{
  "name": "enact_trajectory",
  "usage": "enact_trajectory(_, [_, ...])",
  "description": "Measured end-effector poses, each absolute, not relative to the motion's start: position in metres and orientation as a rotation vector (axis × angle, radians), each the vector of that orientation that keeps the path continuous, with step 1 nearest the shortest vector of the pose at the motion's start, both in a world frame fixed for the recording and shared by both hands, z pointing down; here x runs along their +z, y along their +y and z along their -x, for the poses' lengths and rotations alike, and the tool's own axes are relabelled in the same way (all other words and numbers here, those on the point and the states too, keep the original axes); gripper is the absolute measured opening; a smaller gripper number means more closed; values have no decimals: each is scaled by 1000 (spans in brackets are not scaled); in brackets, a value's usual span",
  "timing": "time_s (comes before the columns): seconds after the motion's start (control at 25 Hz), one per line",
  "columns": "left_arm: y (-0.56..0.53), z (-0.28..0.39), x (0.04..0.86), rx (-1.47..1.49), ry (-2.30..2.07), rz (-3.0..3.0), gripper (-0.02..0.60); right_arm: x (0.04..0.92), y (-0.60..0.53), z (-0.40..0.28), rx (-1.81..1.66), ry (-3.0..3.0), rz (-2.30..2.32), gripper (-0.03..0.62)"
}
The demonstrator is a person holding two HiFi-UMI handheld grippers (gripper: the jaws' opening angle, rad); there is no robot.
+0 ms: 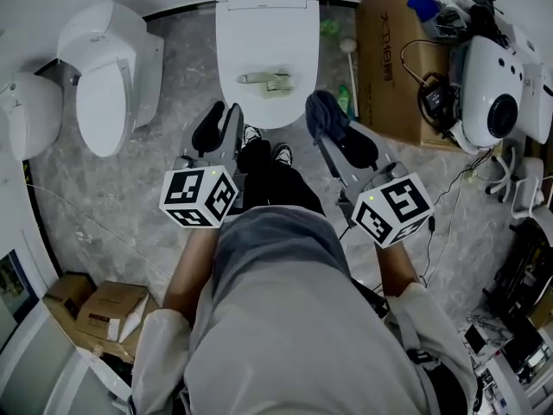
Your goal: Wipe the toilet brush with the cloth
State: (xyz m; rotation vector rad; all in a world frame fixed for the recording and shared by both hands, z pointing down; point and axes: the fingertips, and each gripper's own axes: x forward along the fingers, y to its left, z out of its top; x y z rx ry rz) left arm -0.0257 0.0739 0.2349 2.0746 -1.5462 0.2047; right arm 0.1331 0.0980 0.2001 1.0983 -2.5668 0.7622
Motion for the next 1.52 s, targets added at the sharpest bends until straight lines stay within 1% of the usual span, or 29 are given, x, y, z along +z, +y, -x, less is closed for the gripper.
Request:
enact_trajectory(0.48, [6,29,303,225,-1399,-1998,0,235,31,-100,770,-2443,-1151,95])
enact_trajectory(0.72, [-8,30,325,228,-1322,-2001,0,271,1,-82,781,-2373,-1154,95])
enact_trajectory(0.92, [-14,27,335,163,-1226,-2040,0,303,-24,-72,845,-2353,-1135,95])
enact_trajectory(1.12, [-16,25,340,177,-1226,-2077,0,343,-44,-64,897,-2330,-1052,95])
enact_trajectory(1.52, [-23,28,345,158,-1307,-2072,0,415,-84,-48,897,-2323,-802,95])
